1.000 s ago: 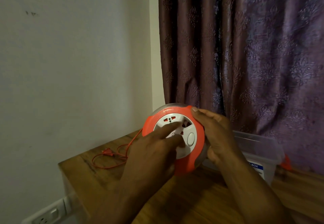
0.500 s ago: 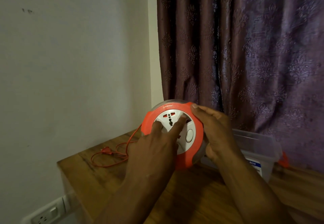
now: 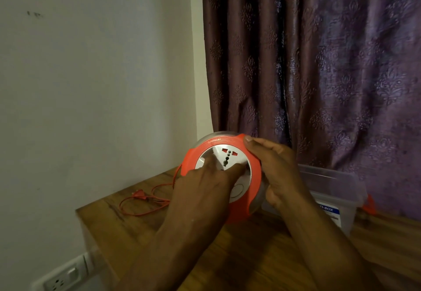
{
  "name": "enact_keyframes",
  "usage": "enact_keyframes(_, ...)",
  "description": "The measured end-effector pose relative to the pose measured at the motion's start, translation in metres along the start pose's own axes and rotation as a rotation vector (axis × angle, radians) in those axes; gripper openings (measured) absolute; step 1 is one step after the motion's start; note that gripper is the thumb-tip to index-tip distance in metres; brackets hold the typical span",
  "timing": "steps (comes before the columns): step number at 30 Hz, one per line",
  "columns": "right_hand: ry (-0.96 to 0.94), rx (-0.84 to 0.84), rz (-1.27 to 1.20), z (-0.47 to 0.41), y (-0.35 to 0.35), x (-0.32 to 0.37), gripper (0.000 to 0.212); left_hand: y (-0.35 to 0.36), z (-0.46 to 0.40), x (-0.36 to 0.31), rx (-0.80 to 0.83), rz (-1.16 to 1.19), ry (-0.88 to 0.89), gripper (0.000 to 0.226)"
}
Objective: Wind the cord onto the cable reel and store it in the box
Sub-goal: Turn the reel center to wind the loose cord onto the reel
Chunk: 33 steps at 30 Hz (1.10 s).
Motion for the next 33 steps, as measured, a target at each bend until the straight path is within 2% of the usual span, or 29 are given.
enact_keyframes(7, 0.016, -0.002, 0.006, 0.001, -0.001, 0.0, 0.018, 0.0, -0.002, -0.004, 0.03, -0.02, 0.034, 0.059)
enact_keyframes(12, 0.015, -0.003, 0.017, 0.002, 0.0, 0.0, 0.019, -0.005, 0.001, -0.006, 0.007, -0.009, 0.108, 0.041)
enact_keyframes(16, 0.011, 0.024, 0.02, 0.003, 0.003, 0.001, 0.021, -0.009, 0.003, -0.007, 0.032, -0.091, 0.14, 0.033)
enact_keyframes(19, 0.002, 0.042, 0.039, 0.003, 0.006, 0.002, 0.023, -0.012, 0.006, -0.007, 0.039, -0.106, 0.179, 0.032)
enact_keyframes(23, -0.009, 0.059, 0.065, 0.004, 0.008, 0.001, 0.015, -0.007, 0.01, -0.004, 0.079, -0.086, 0.227, 0.032)
enact_keyframes(26, -0.016, 0.045, 0.079, 0.002, 0.009, -0.003, 0.011, -0.011, 0.017, 0.003, 0.024, 0.062, 0.237, 0.023)
enact_keyframes(29, -0.033, 0.04, 0.053, 0.001, 0.008, -0.002, 0.015, -0.019, 0.028, 0.003, -0.071, 0.297, 0.234, 0.026)
enact_keyframes(33, -0.046, 0.025, 0.019, 0.001, 0.008, 0.0, 0.019, -0.027, 0.032, -0.003, -0.197, 0.349, 0.194, 0.035)
Point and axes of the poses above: each hand's wrist, its own z-axis away from the middle knuckle, its own y-axis out of the palm, x = y × z, the point moved 8 cm from there along -z, towards the middle knuckle, and after that the axes turned 7 degrees about x, right-handed, at the moved point
